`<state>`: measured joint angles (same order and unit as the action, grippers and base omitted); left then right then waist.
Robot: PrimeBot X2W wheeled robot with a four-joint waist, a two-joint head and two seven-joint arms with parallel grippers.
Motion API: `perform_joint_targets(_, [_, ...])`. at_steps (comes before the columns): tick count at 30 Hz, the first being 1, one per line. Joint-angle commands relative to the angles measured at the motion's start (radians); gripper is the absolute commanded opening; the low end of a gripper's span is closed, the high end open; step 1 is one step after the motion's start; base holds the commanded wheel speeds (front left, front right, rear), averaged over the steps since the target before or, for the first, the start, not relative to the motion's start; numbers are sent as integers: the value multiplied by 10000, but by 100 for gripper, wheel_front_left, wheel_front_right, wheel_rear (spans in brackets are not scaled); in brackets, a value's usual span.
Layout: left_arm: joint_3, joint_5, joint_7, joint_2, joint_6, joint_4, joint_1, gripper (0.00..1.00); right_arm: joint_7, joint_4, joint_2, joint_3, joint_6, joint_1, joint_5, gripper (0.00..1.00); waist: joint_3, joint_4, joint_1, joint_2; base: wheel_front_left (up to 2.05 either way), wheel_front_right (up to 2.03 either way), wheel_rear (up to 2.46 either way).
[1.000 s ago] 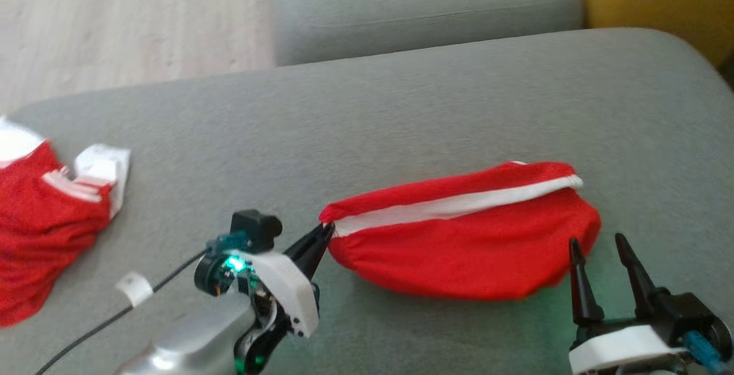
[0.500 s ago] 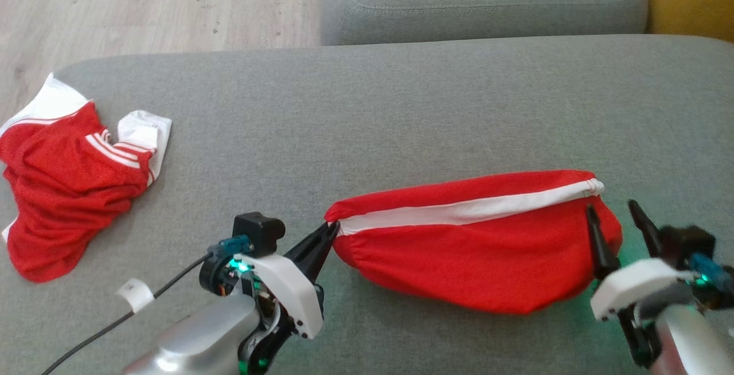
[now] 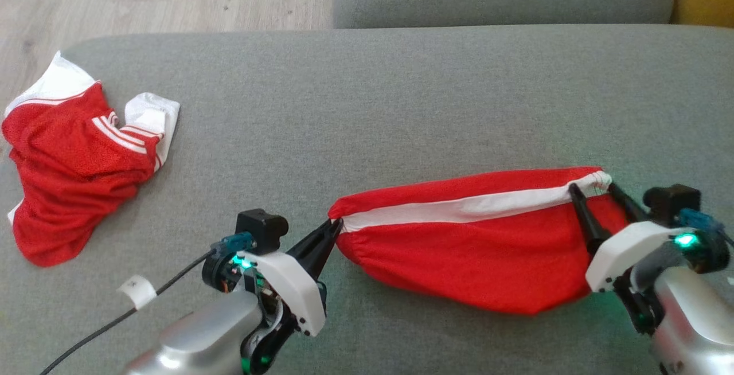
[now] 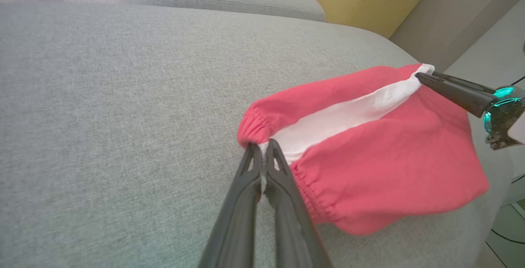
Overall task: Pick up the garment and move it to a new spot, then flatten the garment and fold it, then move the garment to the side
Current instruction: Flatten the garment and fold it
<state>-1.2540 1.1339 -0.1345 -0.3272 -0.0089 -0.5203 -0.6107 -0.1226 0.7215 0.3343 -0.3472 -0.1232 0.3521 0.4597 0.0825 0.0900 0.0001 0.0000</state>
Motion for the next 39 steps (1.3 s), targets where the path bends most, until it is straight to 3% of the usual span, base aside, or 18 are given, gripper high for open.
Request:
perform_joint_targets(1, [325,-117,-83,-108,2,133,-596,0,18,-200,272,-373,-75,350,240,80,45,12,-1,0,0,0,0])
perform_joint_targets(2, [322,-123,-77,-107,-2,124,-612,0,27,-184,350,-577,-75,414,409,64,73,12,-1,0,0,0,0])
perform_joint_targets(3, [321,-135,-82,-107,-18,94,-648,0,25,-167,482,-961,-75,541,767,0,121,6,-1,0,0,0,0])
perform_joint_targets(8, [379,-149,-153,-111,-19,-9,-763,0,-258,-188,905,-1767,-75,926,1444,0,196,-49,-1,0,0,0,0])
perform_joint_targets(14, [642,-386,-632,-146,34,7,-1195,0,-864,-208,1434,-1924,-75,1462,1690,0,263,-219,-1,0,0,0,0])
perform_joint_targets(24, [1495,-1238,-447,-139,-248,-141,-5015,0,-1296,-1001,2435,-817,-75,4923,1118,0,1459,-1064,-1,0,0,0,0])
perform_joint_targets(31, [2363,-2099,-1015,375,-389,-1038,-8233,0,-1339,-1639,2591,-62,-75,7867,459,0,2884,-1378,-1,0,0,0,0])
perform_joint_targets(35, [3063,-2400,-1250,626,-329,-1285,-8597,0,-1361,-1912,2573,276,-75,8481,583,0,3351,-1410,-1,0,0,0,0])
perform_joint_targets(39, [3512,-2392,-1267,718,-583,-1345,-7666,0,-1377,-2282,2543,607,-75,7863,808,0,3652,-1325,-1,0,0,0,0])
